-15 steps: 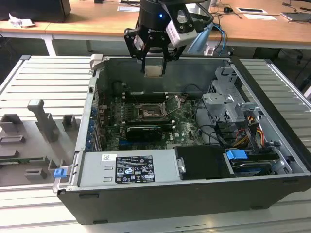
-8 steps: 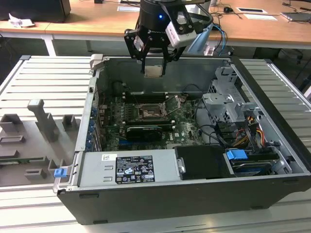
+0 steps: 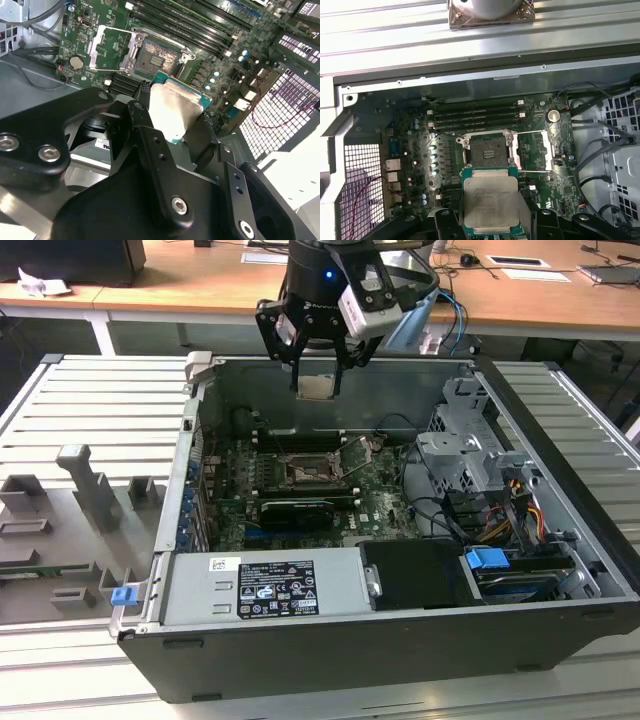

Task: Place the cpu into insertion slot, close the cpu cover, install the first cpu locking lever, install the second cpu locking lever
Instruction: 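Place the cpu into insertion slot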

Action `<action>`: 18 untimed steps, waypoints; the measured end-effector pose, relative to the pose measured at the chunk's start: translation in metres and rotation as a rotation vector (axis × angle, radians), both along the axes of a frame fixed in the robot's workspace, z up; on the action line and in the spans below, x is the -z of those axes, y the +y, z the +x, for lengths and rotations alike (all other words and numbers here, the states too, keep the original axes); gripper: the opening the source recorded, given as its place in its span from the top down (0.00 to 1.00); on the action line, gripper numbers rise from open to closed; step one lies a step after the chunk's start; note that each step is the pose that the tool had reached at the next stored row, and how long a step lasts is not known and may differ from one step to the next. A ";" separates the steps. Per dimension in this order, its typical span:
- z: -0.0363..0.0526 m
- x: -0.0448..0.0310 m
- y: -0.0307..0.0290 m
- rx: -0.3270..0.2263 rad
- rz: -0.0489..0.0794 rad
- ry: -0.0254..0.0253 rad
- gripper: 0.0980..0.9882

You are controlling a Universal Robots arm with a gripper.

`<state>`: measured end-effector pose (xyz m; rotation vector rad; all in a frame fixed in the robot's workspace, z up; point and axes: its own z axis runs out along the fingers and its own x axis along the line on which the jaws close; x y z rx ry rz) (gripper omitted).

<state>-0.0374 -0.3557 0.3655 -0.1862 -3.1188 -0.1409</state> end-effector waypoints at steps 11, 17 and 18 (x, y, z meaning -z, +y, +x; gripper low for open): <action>0.0000 0.0035 0.0000 0.013 0.000 0.0000 0.52; 0.0000 0.0038 0.0000 0.034 0.000 0.0000 0.52; 0.0000 0.0039 0.0000 0.039 0.000 0.0000 0.52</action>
